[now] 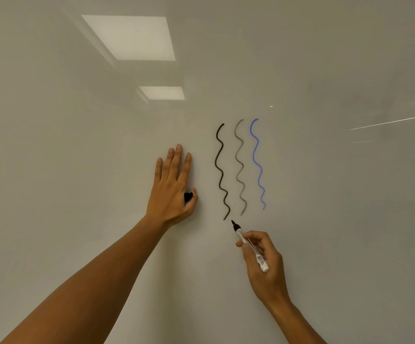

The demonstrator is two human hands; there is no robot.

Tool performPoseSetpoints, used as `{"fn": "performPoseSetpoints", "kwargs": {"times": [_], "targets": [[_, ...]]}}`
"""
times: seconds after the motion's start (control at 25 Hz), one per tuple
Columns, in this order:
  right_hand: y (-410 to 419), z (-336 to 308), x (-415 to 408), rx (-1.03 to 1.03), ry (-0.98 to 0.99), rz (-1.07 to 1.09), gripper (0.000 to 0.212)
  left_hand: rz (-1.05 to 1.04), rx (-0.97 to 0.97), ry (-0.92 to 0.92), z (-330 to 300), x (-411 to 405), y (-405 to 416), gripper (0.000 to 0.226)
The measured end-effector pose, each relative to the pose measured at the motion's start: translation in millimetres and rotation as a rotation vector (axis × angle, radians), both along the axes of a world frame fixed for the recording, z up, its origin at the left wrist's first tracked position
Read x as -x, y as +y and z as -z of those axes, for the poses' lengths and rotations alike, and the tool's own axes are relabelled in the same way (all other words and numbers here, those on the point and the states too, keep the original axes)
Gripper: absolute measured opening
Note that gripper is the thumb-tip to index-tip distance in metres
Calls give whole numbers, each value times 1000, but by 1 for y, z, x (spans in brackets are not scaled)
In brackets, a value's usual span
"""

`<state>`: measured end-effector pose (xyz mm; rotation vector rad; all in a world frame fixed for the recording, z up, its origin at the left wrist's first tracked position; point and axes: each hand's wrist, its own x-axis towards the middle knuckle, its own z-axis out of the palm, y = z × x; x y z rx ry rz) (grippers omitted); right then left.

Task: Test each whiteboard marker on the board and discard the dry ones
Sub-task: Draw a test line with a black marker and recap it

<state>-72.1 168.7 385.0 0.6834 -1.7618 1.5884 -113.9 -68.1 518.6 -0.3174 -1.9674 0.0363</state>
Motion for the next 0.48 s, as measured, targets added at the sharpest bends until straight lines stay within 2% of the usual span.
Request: {"fn": "performPoseSetpoints", "kwargs": {"times": [0.12,0.24,0.36,0.48], "targets": [[5,4,-19,82,-51,-30,28,53,-25,-54,0,-6,-2,85],[10,11,-36,86,-102,-86,25,160,-75,-136,0,-15,-3,79],[15,8,-51,155,-136,-153,12,250,-157,-262,0,-27,-3,57],[16,3,-66,212,-151,-255,5,193,-110,-283,21,-40,-3,37]]}}
